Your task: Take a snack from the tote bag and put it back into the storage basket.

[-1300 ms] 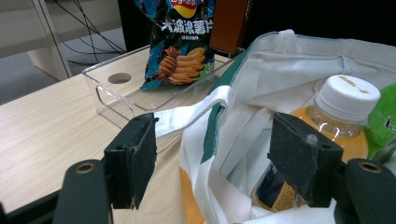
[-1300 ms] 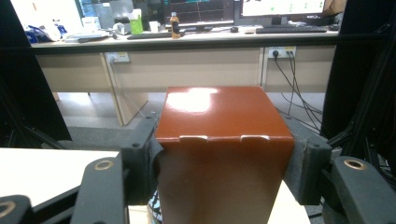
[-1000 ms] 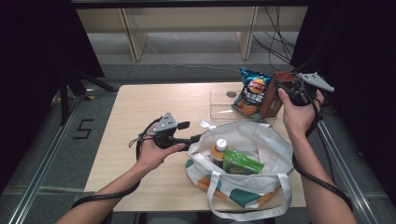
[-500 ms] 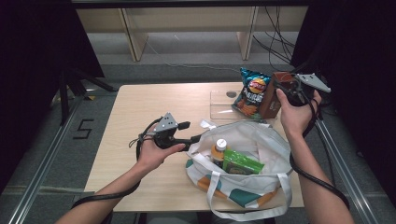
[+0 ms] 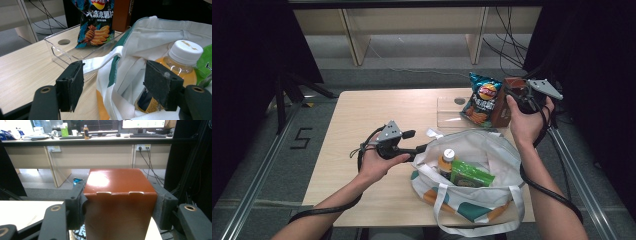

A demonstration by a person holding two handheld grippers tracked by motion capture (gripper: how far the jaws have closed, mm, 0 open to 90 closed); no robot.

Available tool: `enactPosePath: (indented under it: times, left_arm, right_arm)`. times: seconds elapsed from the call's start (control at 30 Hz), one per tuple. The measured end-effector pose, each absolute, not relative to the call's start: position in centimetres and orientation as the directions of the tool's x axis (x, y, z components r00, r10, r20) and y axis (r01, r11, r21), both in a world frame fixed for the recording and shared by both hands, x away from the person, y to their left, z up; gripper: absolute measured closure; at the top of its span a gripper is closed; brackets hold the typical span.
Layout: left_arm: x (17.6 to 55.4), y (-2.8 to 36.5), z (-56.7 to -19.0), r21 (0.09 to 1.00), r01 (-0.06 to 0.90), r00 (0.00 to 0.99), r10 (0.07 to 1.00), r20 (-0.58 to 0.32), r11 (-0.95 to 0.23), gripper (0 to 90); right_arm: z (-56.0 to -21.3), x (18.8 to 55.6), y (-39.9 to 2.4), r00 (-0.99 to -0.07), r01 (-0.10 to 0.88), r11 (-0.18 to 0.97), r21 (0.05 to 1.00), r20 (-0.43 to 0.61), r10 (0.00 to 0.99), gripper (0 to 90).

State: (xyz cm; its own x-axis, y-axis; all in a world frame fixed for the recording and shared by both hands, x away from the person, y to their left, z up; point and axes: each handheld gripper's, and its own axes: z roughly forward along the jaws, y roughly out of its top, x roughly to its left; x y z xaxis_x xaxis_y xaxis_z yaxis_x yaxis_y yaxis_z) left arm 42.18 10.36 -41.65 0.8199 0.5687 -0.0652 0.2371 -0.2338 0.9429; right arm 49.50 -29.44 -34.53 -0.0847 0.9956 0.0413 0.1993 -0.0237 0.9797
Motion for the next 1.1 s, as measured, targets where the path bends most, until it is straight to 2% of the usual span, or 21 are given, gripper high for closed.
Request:
enactPosePath:
  times: [1.1]
  left_arm:
    - [42.1, 10.3, -41.6, 0.944, 0.235, 0.821, 0.567, -0.065, -0.232, 31.2]
  right_arm:
    - [-36.5, 50.5, -29.7, -0.089, 0.271, -0.013, 0.963, 0.038, 0.995, 39.3]
